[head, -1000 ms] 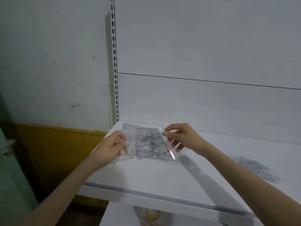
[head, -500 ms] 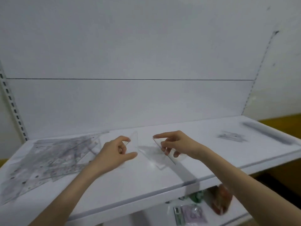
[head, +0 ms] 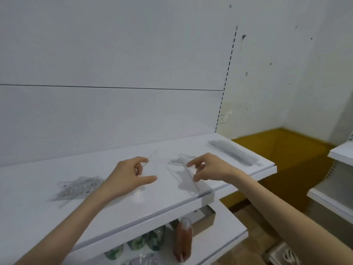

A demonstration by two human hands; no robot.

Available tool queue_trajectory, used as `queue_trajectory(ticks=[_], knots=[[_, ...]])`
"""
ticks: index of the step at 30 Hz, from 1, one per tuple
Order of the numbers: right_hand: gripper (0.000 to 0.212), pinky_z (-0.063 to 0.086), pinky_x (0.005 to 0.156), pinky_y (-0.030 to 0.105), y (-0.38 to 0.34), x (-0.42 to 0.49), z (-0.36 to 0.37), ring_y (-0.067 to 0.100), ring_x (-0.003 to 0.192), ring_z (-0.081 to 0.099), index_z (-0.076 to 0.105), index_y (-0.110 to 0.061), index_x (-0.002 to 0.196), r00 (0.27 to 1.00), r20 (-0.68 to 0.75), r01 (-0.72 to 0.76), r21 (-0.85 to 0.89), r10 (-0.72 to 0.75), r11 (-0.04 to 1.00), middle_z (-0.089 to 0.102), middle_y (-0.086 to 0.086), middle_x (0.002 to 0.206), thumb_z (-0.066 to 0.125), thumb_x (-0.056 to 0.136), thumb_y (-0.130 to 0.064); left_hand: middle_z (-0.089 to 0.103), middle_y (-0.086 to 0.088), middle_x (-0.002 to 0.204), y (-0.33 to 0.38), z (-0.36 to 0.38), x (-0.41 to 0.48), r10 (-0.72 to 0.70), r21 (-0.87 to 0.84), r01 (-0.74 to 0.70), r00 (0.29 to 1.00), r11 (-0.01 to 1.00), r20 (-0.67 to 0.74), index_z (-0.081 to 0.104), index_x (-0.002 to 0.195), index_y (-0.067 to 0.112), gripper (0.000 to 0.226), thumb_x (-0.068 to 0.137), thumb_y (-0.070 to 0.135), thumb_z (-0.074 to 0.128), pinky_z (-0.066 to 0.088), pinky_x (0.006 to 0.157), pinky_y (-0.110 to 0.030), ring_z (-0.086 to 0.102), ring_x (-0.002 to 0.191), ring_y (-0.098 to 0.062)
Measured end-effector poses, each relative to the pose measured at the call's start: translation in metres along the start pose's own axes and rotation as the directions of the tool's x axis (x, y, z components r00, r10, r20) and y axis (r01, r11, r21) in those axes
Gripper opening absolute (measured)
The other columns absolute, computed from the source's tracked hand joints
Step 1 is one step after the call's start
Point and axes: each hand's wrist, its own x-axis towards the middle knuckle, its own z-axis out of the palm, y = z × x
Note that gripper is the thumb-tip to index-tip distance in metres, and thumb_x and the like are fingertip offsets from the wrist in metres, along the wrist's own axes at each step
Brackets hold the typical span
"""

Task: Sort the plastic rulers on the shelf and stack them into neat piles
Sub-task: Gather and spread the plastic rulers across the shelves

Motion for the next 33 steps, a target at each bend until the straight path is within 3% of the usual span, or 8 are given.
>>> queue_trajectory(ticks=[4, 11, 18, 23, 25, 27, 30, 33], knots=[[0.030, 0.045, 0.061, 0.014, 0.058, 0.007, -0.045, 0.005, 0.058, 0.057, 0.064, -0.011, 0.122, 0.999, -0.034, 0.033, 0.016, -0.032, 0.999, 0.065, 0.003, 0.074, 0.056, 0.093, -0.012, 0.053, 0.005, 0.072, 0.027, 0.056, 0.025, -0.044, -0.002, 0.044, 0.999, 0.999, -0.017, 0.058, 0.116, 0.026, 0.049, 0.072, 0.036, 0.079, 0.038, 0.057, -0.009, 0.046, 0.054, 0.002], [0.015, 0.052, 0.060, 0.020, 0.109, 0.038, -0.075, 0.011, 0.069, 0.065, 0.067, -0.013, 0.098, 0.992, -0.085, 0.119, 0.332, -0.096, 0.936, 0.063, 0.002, 0.075, 0.063, 0.087, -0.003, 0.052, 0.003, 0.072, 0.041, 0.091, 0.038, -0.173, 0.071, 0.180, 0.980, 0.981, -0.097, 0.055, 0.118, 0.025, 0.051, 0.072, 0.032, 0.079, 0.039, 0.061, -0.017, 0.047, 0.060, -0.009], [0.011, 0.042, 0.063, 0.008, 0.083, 0.110, -0.021, 0.007, 0.071, 0.059, 0.071, -0.018, 0.088, 0.945, -0.070, 0.328, 0.177, -0.321, 0.928, 0.064, -0.006, 0.073, 0.070, 0.080, -0.009, 0.056, 0.000, 0.080, 0.036, 0.067, 0.013, -0.291, 0.170, 0.329, 0.933, 0.929, -0.213, 0.047, 0.114, 0.031, 0.049, 0.075, 0.031, 0.077, 0.036, 0.056, -0.018, 0.050, 0.064, -0.008], [0.016, 0.043, 0.085, 0.028, 0.066, 0.146, 0.013, 0.018, 0.104, 0.052, 0.073, -0.018, 0.096, 0.907, -0.048, 0.409, -0.128, -0.418, 0.903, 0.064, 0.000, 0.104, 0.067, 0.084, -0.027, 0.058, 0.004, 0.082, 0.024, 0.043, -0.004, -0.328, 0.235, 0.391, 0.907, 0.890, -0.266, 0.051, 0.112, 0.029, 0.051, 0.070, 0.031, 0.081, 0.040, 0.057, -0.017, 0.050, 0.061, -0.010], [0.023, 0.038, 0.088, 0.027, 0.068, 0.152, 0.015, 0.020, 0.110, 0.046, 0.070, -0.019, 0.101, 0.896, -0.063, 0.417, -0.218, -0.439, 0.882, 0.059, 0.001, 0.113, 0.068, 0.084, -0.034, 0.059, 0.006, 0.083, 0.022, 0.038, -0.006, -0.322, 0.250, 0.392, 0.905, 0.885, -0.278, 0.053, 0.111, 0.030, 0.051, 0.069, 0.031, 0.082, 0.041, 0.057, -0.017, 0.051, 0.061, -0.010], [0.029, 0.036, 0.090, 0.027, 0.068, 0.154, 0.013, 0.020, 0.112, 0.045, 0.064, -0.020, 0.112, 0.853, -0.122, 0.472, -0.233, -0.507, 0.850, 0.058, -0.001, 0.115, 0.066, 0.087, -0.035, 0.059, 0.008, 0.084, 0.022, 0.037, -0.006, -0.303, 0.262, 0.373, 0.913, 0.890, -0.272, 0.054, 0.111, 0.031, 0.052, 0.067, 0.030, 0.083, 0.042, 0.056, -0.016, 0.053, 0.062, -0.011], [0.033, 0.041, 0.094, 0.034, 0.049, 0.143, 0.010, 0.016, 0.113, 0.047, 0.058, -0.021, 0.122, 0.708, -0.184, 0.670, -0.133, -0.682, 0.731, 0.059, -0.004, 0.117, 0.060, 0.092, -0.034, 0.059, 0.009, 0.086, 0.024, 0.039, -0.007, -0.271, 0.253, 0.335, 0.928, 0.908, -0.257, 0.055, 0.111, 0.030, 0.055, 0.065, 0.028, 0.085, 0.042, 0.057, -0.014, 0.054, 0.067, -0.011], [0.057, 0.036, 0.100, 0.027, 0.012, 0.121, 0.019, 0.011, 0.123, 0.042, 0.048, -0.023, 0.133, 0.515, 0.044, 0.855, -0.099, -0.856, 0.510, 0.052, -0.007, 0.131, 0.069, 0.083, -0.041, 0.059, 0.012, 0.089, 0.026, 0.037, -0.009, -0.270, 0.267, 0.332, 0.932, 0.905, -0.242, 0.053, 0.113, 0.032, 0.058, 0.065, 0.031, 0.085, 0.041, 0.060, -0.014, 0.054, 0.070, -0.009]])
